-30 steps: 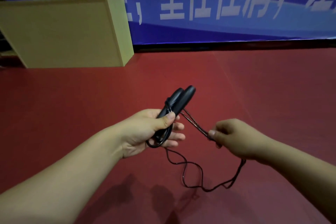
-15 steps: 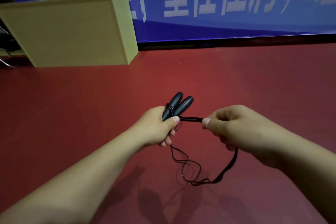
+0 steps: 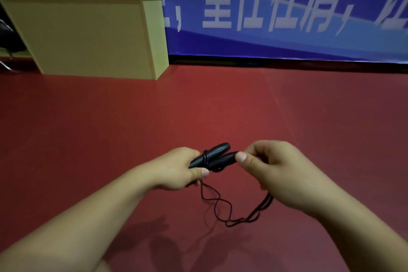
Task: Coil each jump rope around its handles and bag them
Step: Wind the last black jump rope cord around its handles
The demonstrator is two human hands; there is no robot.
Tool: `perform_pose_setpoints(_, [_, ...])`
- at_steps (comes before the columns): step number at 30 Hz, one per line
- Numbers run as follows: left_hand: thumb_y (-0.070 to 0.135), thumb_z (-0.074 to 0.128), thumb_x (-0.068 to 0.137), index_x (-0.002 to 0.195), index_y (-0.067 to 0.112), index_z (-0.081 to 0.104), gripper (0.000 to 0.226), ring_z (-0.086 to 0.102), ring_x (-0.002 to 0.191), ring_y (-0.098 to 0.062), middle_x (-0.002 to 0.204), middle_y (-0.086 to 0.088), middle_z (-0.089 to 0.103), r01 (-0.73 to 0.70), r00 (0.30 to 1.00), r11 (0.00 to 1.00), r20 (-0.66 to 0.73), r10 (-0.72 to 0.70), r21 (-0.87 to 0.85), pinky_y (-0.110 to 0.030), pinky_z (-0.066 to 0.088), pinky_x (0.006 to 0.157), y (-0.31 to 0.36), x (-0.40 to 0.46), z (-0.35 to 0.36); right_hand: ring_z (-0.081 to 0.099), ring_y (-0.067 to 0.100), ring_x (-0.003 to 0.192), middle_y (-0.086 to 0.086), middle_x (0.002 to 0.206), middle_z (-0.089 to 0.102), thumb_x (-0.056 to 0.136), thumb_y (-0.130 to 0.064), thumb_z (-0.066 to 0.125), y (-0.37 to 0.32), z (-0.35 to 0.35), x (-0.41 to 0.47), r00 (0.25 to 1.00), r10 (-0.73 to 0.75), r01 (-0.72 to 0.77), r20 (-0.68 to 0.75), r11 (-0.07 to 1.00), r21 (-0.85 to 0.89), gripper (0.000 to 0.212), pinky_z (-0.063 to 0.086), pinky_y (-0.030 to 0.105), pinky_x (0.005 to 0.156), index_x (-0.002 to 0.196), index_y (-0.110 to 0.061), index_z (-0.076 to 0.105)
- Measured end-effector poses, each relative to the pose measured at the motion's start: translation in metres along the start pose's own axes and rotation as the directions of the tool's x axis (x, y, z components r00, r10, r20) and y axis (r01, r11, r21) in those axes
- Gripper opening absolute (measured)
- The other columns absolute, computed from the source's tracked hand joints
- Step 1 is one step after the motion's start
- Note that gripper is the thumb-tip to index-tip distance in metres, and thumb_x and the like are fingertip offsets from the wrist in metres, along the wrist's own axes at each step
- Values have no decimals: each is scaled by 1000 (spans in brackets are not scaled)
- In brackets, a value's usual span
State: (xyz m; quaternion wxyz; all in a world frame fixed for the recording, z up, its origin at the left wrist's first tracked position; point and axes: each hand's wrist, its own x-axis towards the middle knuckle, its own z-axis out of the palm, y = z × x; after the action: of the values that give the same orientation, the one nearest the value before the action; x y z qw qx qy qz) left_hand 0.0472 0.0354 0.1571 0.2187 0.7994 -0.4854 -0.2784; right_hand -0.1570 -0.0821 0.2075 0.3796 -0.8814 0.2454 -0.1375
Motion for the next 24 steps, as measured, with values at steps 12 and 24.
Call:
perform_pose_setpoints(12, [37,62,93,96,21,53,18,69,56,-17,81,-3,70,-149,989,988,20,149,34,-41,58,65,28,-16,12,44,1,50,-20,49,53,98,-28,53,17,6,42,980,39,18,-197,959,282,24,37,28,59,83,-18,68])
perform_pose_setpoints(24, [17,62,96,111,7,60,19,71,92,-20,95,-4,70,-185,946,870,158,284,-458,-33,54,70,16,-20,18,51,9,66,-2,72,60,85,-19,73,54,-4,52,993,16,23,-113,941,338,8,43,27,66,84,-16,66])
